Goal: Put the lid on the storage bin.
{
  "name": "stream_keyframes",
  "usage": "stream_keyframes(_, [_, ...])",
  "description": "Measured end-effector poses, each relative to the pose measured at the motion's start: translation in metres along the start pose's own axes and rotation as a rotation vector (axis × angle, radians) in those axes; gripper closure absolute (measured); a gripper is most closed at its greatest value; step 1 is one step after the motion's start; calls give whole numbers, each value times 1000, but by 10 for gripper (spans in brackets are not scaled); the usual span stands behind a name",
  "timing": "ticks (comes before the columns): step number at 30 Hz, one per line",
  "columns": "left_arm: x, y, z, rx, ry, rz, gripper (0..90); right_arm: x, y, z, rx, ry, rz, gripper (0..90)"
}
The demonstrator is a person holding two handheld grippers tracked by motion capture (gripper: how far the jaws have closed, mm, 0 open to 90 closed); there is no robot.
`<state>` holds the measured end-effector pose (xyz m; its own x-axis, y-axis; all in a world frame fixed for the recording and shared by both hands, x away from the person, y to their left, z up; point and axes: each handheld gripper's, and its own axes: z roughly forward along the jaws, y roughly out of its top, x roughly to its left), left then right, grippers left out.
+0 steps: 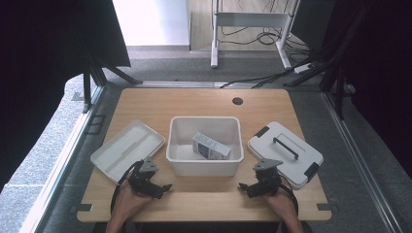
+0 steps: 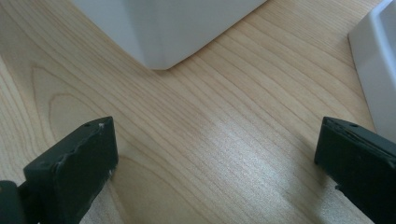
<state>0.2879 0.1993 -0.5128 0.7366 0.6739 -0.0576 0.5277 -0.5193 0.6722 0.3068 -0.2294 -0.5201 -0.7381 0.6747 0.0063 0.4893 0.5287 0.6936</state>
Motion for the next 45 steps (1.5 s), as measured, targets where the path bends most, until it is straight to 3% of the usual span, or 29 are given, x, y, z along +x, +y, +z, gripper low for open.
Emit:
stream_keyframes(12, [18, 18, -25, 37, 12, 8, 18, 0, 0, 0, 0, 0, 1, 0])
stream_keyframes(20, [43, 32, -44, 54, 33, -14, 29, 0, 0, 0, 0, 0, 1, 0])
stream_keyframes(28, [78, 41, -54, 118, 69, -44, 63, 0, 0, 0, 0, 0, 1, 0])
stream_keyframes(35, [111, 42, -60, 191, 117, -68, 174, 0, 0, 0, -1, 0, 0, 0])
stream_keyframes(45, [148, 34, -50, 336, 152, -100, 457, 0, 0, 0, -1, 0, 0, 0])
